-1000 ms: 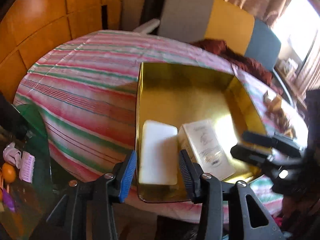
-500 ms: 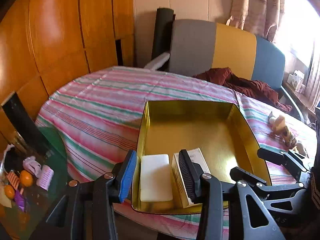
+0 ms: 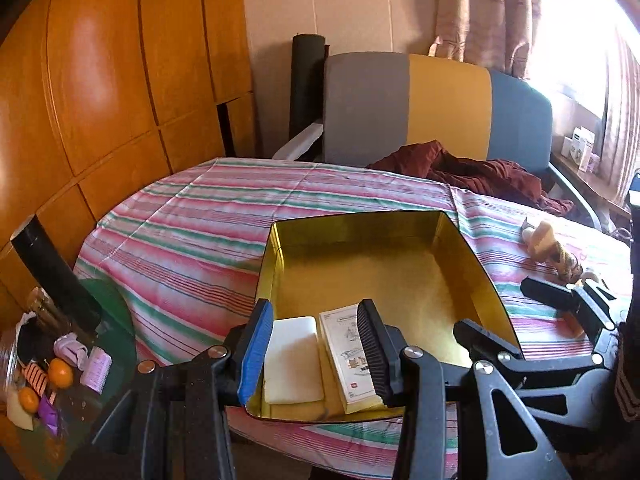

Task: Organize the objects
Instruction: 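Open both tools and withdraw them from the tray toward the item pile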

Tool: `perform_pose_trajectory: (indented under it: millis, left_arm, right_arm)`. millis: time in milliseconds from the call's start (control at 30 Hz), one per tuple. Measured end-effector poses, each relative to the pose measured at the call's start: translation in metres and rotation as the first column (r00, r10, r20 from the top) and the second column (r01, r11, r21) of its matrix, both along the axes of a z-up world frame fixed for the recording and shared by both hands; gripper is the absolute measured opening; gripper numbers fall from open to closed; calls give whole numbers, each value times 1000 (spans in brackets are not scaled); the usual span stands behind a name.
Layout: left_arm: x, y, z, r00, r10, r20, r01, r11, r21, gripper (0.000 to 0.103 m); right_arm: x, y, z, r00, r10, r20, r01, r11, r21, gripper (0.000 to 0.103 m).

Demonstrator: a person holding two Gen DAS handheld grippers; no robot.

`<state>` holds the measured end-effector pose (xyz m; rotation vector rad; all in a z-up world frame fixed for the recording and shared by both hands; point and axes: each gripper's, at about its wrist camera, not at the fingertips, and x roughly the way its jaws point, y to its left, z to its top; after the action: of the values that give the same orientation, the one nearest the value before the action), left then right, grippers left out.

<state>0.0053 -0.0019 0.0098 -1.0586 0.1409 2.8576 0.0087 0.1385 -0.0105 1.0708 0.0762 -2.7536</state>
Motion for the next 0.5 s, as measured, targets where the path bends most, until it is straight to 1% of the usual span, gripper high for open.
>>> perform_pose_trajectory:
  millis: [67,233,367,500]
  left_arm:
    - [3,1,2,1000,-8,-4,8,1000,5,44]
    - [9,3,7,1000,-29,-9,29,999,18,44]
    - [10,6,10,999,-43,-8,43,999,26,44]
    - [11,14,10,997,-71,1,71,997,28,44]
  right_arm:
    - [3,3,2,1000,-26,-9,26,1000,17,87]
    - [9,16,9,997,-77,-27,78,997,26,88]
    - [13,26,13,994,-100,-43,101,995,27,90]
    - [17,35,14,990,-124,-64,127,991,46,90]
